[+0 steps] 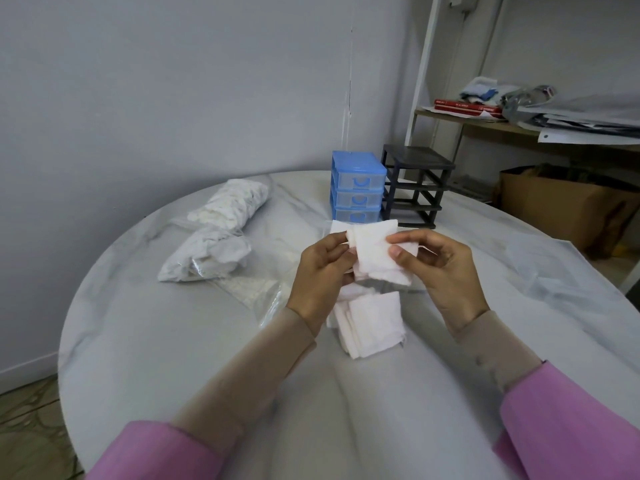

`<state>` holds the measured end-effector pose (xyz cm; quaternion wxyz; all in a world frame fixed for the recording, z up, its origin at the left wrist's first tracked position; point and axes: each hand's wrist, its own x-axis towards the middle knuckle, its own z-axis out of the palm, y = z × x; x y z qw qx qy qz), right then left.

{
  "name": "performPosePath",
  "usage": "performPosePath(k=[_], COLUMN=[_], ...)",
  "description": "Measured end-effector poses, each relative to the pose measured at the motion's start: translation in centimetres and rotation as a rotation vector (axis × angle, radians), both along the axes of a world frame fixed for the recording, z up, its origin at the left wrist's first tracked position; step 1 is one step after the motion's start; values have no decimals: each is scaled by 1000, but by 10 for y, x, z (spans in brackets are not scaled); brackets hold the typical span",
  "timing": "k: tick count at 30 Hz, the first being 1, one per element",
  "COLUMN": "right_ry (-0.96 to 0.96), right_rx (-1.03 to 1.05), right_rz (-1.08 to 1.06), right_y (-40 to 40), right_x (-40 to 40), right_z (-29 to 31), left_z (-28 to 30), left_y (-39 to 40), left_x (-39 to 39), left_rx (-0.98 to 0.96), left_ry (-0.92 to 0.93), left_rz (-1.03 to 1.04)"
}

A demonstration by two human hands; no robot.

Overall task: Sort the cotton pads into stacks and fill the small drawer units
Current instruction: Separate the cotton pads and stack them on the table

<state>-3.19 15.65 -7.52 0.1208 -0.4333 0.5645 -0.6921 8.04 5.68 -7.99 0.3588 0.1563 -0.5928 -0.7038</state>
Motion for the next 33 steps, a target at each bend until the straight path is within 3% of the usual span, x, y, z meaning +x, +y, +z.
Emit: performPosePath(k=[9,14,25,33], right_ry=[84,95,63,24], right_rx=[32,39,8,-18], right_rz=[-43,-54,-4,-131], right_y=[0,-1,-3,-1], right_x=[-2,-2,-2,-6], right_z=[-2,-3,-4,-2], left_z=[0,2,-1,-1], left_y=[1,0,0,0], left_x=[0,-1,2,4], left_rx=[19,122,38,17], left_ry=[1,27,49,95], left_rz=[-29,-20,18,118])
